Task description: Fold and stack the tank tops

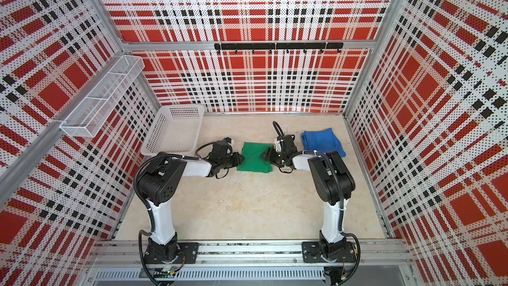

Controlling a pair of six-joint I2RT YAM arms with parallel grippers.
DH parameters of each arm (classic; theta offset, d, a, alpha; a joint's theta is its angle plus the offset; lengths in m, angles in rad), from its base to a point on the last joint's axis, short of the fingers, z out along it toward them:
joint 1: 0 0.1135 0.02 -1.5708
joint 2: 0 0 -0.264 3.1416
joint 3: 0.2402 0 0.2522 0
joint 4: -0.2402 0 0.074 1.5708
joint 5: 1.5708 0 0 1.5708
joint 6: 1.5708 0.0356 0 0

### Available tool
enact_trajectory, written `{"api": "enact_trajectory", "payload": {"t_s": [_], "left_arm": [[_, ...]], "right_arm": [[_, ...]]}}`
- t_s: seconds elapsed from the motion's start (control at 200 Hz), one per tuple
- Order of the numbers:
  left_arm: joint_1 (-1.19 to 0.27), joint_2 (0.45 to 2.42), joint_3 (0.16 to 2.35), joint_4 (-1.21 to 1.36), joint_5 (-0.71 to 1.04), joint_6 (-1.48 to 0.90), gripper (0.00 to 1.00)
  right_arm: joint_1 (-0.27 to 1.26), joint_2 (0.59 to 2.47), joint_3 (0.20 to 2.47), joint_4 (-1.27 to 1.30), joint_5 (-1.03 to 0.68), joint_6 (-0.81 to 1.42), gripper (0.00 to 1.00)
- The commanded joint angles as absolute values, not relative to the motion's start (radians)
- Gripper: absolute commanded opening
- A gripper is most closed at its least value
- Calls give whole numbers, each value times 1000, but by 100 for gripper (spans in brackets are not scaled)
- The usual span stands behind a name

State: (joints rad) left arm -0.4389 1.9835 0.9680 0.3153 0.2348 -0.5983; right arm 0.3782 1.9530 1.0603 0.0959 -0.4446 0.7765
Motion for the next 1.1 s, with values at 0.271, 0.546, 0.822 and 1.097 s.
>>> {"api": "enact_trajectory", "payload": {"t_s": [0.271, 0.546, 0.822, 1.097], "left_arm": [[-467, 1962, 867, 256, 163, -653, 17], [-462, 1883, 855, 268, 129, -676, 31], [-418, 1628, 787, 249, 127, -693, 69], [-385, 1438, 758, 128, 70, -652, 72]], "right_arm": [[399, 1997, 1090, -10, -410, 779, 33], [390, 1956, 1198, -182, -361, 626, 0], [331, 1906, 1374, -430, -329, 346, 0], [237, 1848, 1536, -634, -331, 164, 0]]}}
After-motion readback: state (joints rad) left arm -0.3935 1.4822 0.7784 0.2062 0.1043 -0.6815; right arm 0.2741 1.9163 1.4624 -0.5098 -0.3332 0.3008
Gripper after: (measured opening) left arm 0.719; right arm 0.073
